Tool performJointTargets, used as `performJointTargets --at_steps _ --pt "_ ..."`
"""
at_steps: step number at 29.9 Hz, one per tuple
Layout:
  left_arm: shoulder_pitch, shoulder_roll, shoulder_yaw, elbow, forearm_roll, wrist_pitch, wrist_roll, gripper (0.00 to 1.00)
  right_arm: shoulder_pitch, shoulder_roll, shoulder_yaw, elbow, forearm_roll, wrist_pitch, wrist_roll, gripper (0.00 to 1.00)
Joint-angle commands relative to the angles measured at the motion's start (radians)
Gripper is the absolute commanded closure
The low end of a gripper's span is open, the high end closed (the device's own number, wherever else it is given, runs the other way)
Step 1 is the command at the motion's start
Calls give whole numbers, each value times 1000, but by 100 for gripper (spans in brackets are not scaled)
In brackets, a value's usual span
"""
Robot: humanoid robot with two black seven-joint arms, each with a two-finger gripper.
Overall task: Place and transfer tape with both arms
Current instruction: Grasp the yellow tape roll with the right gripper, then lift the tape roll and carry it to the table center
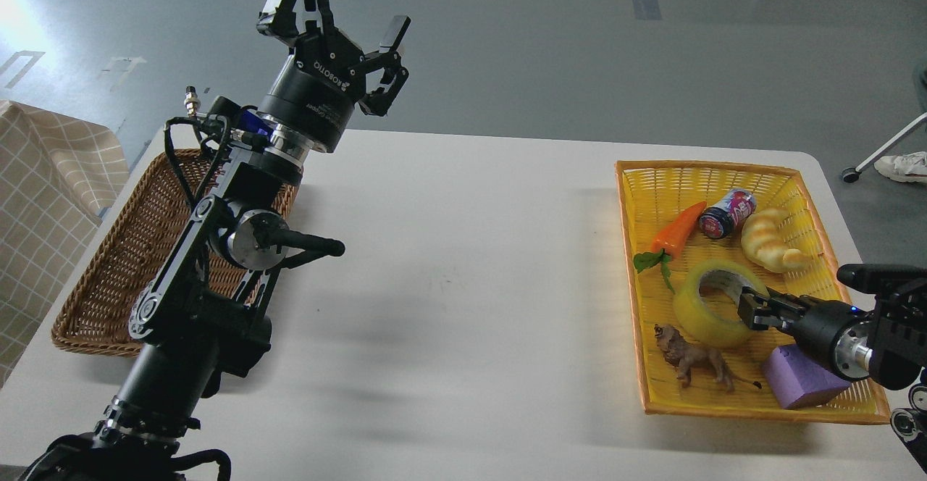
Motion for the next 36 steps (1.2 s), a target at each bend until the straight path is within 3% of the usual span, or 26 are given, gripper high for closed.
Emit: performJointTargets --at_steps 1,8,18,28,36 --pt "3 0 0 -2 1 4 0 2 2 -11 9 3 0 5 8 75" --pt "10 2 0 -5 4 5 0 2 19 -50 37 28 0 7 11 79" --pt "13 -5 3 -11 4 -3 0 2 238 -57 26 36 34 16 9 79" --pt "13 -6 2 -14 4 -10 -1 2 523 139 -207 4 16 16 -36 94" --pt "15 -9 -1 -17 4 -10 -1 2 620 298 -383 -47 0 16 -41 95"
